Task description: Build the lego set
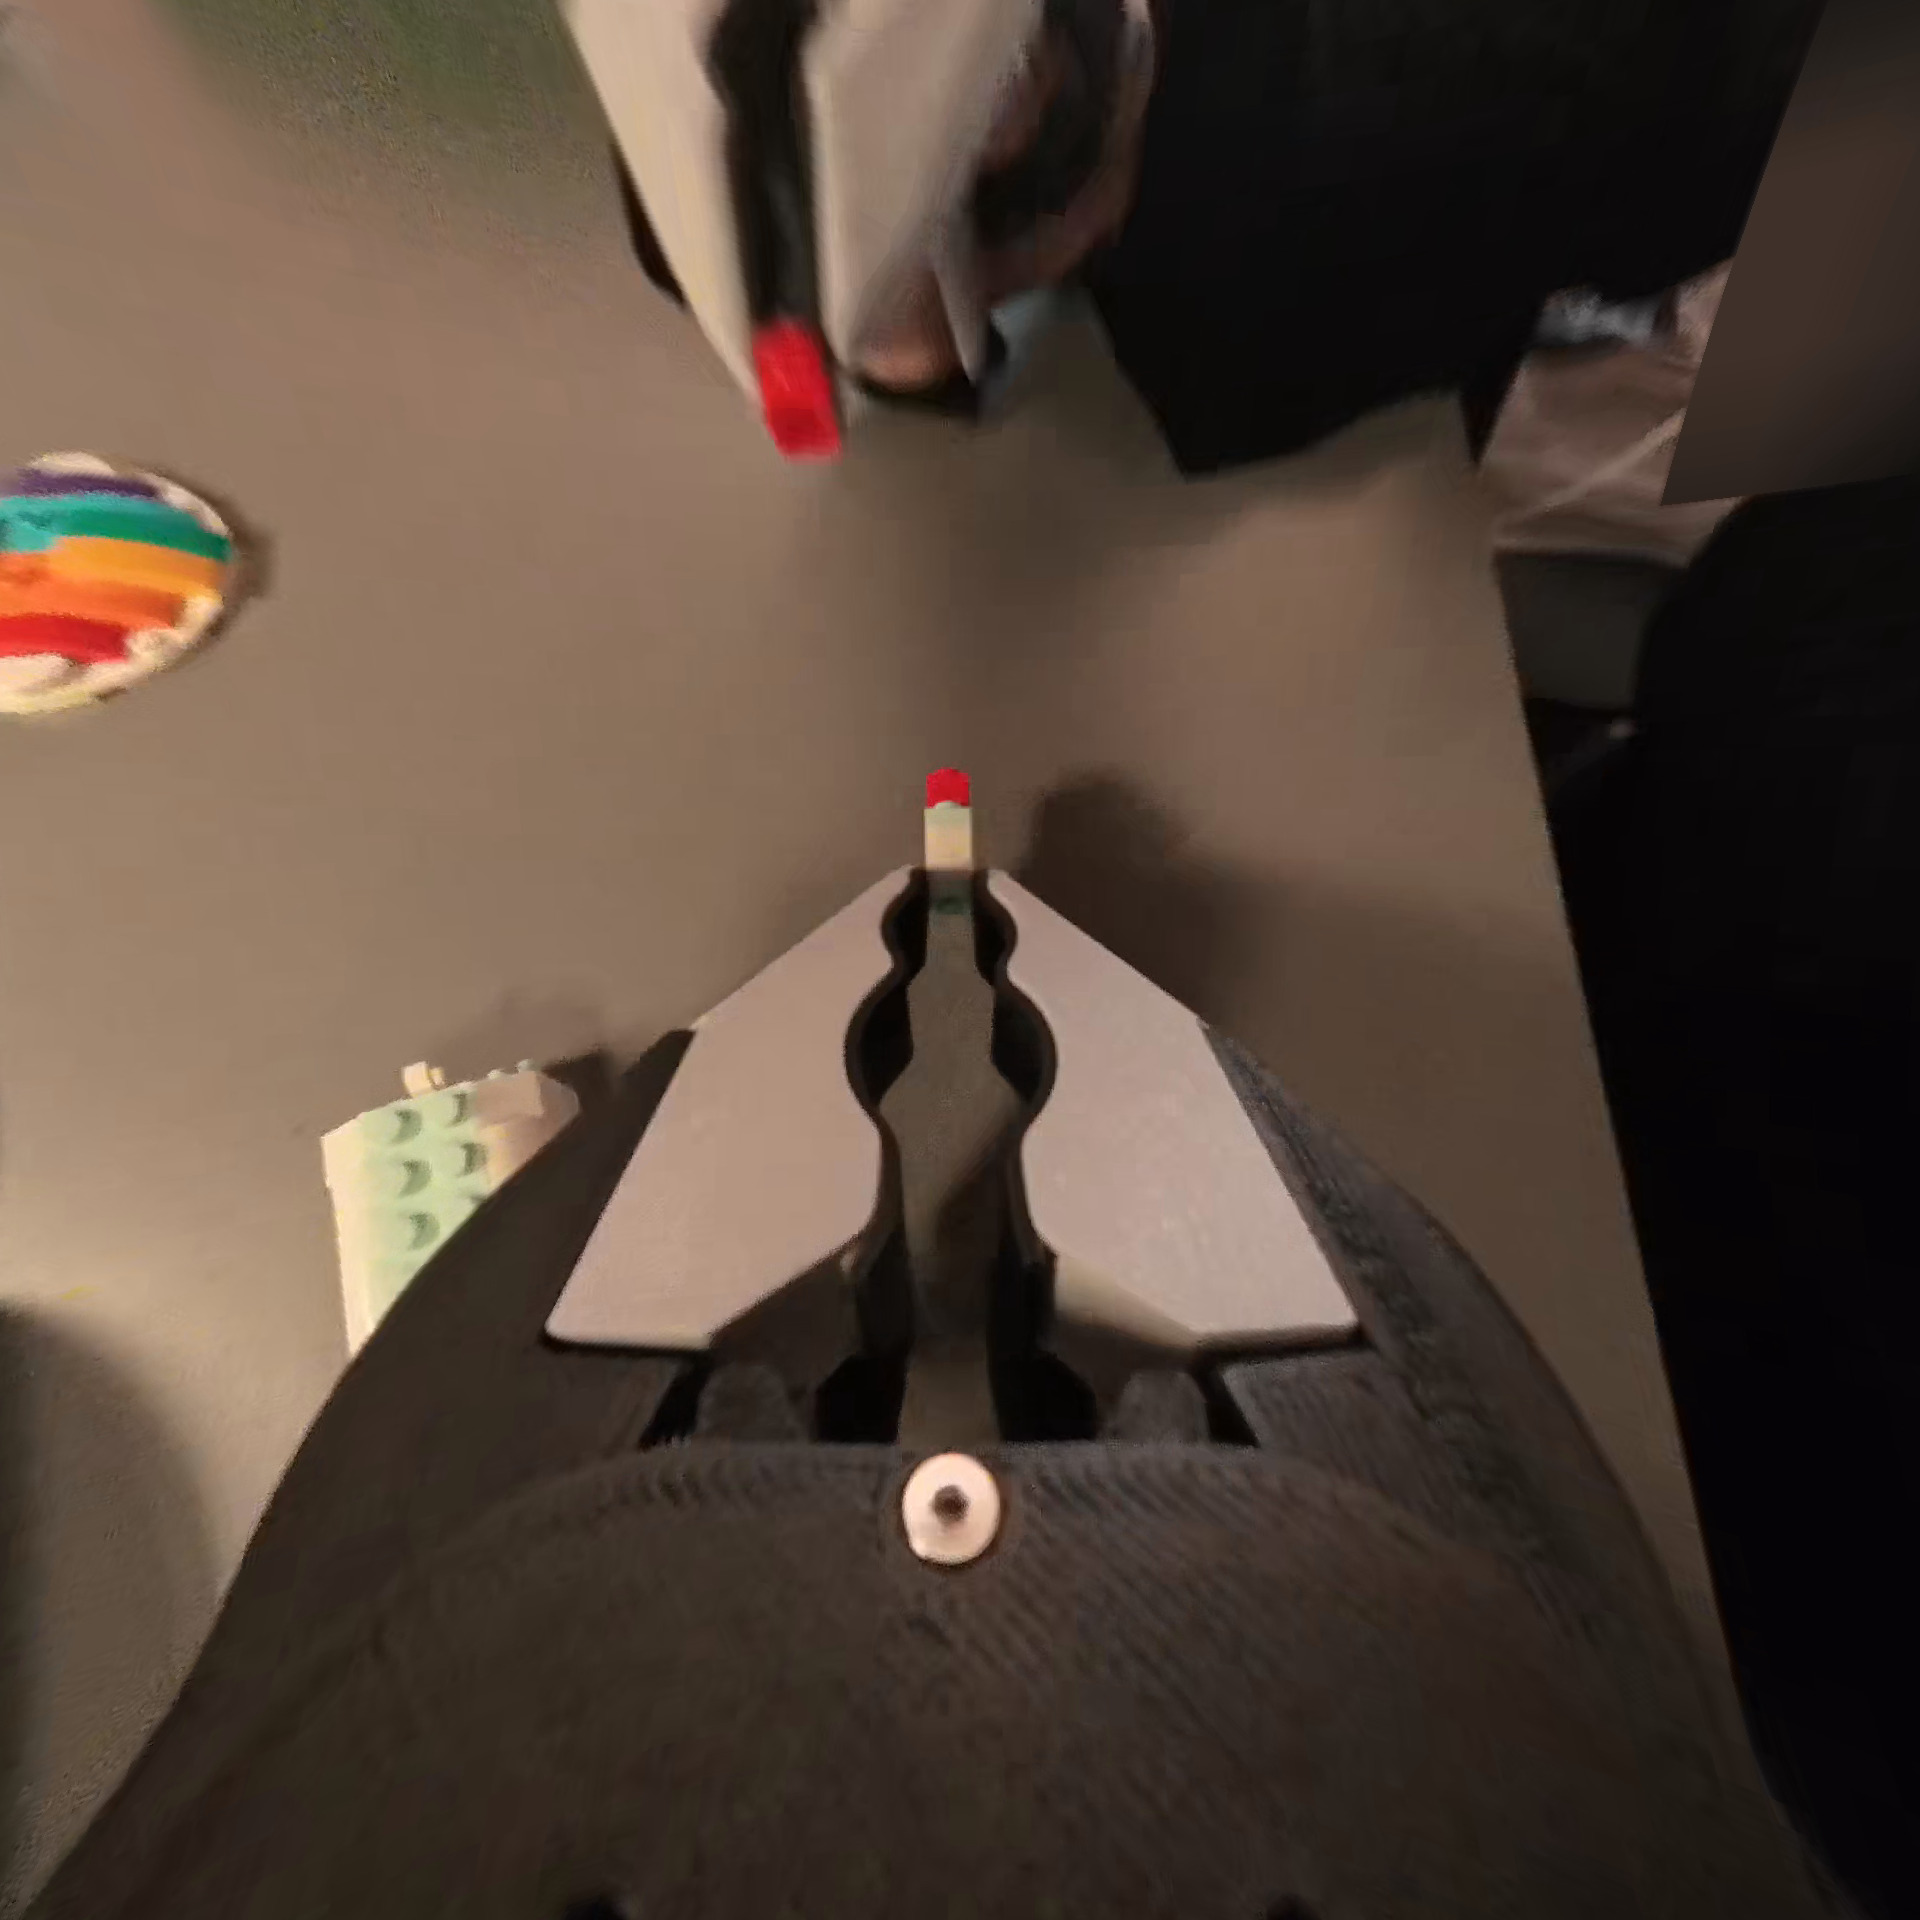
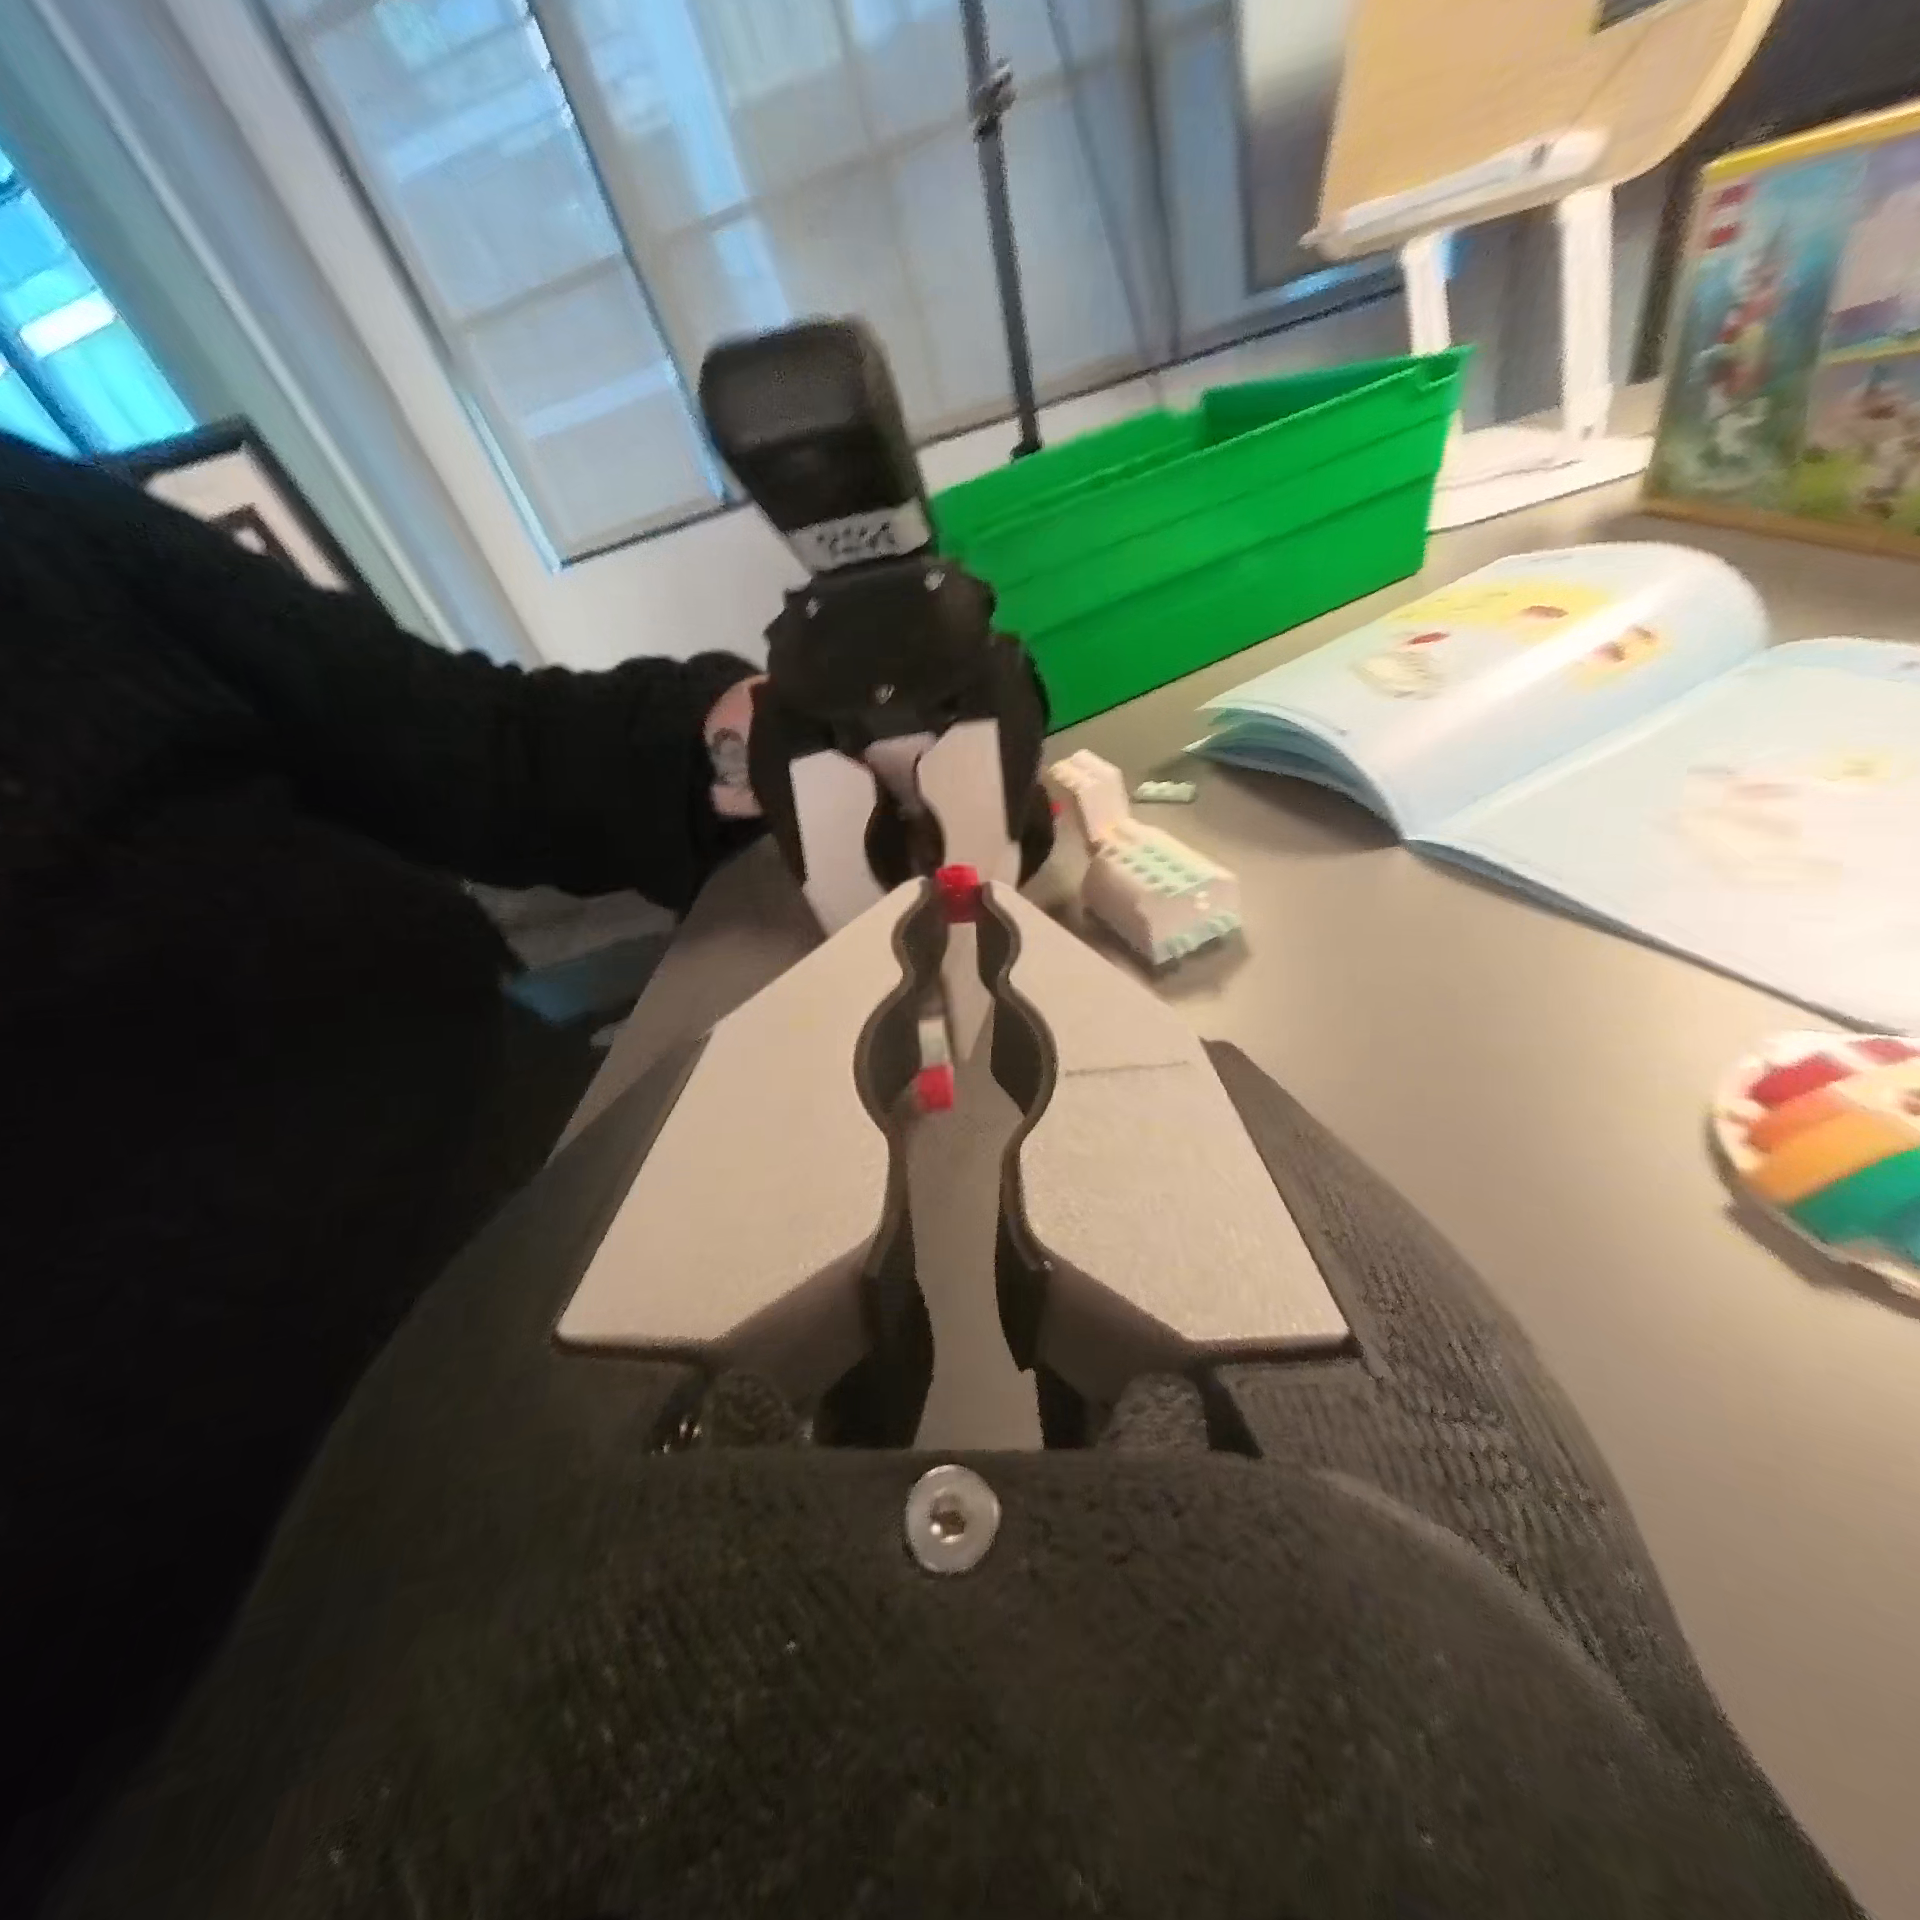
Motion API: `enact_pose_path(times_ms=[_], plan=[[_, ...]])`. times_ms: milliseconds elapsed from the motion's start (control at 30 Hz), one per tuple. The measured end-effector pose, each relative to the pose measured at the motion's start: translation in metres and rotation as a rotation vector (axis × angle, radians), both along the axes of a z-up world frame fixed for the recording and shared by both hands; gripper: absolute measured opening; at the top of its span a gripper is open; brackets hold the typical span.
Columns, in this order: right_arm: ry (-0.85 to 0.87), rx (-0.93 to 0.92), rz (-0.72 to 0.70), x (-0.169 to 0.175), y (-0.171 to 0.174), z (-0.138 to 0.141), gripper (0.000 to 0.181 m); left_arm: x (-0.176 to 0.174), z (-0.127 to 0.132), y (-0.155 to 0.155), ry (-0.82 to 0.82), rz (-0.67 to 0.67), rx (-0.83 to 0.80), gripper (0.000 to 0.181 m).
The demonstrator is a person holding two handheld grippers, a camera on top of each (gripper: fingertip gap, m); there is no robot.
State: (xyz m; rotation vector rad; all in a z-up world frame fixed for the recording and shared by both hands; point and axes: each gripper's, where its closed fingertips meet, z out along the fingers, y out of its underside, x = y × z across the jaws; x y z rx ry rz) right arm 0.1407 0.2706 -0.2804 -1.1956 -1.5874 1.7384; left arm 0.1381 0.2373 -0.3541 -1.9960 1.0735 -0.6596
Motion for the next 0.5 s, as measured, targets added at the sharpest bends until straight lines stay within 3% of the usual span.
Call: enact_pose_path(times_ms=[233, 500], plan=[[-0.043, 0.077, 0.048, 0.001, -0.014, -0.009, 0.005, 0.000, 0.030, 0.006, -0.111, 0.087, 0.196, 0.007], [-0.034, 0.116, 0.080, 0.003, -0.023, -0.010, 0.005, 0.003, 0.036, 0.004, -0.114, 0.072, 0.252, 0.007]])
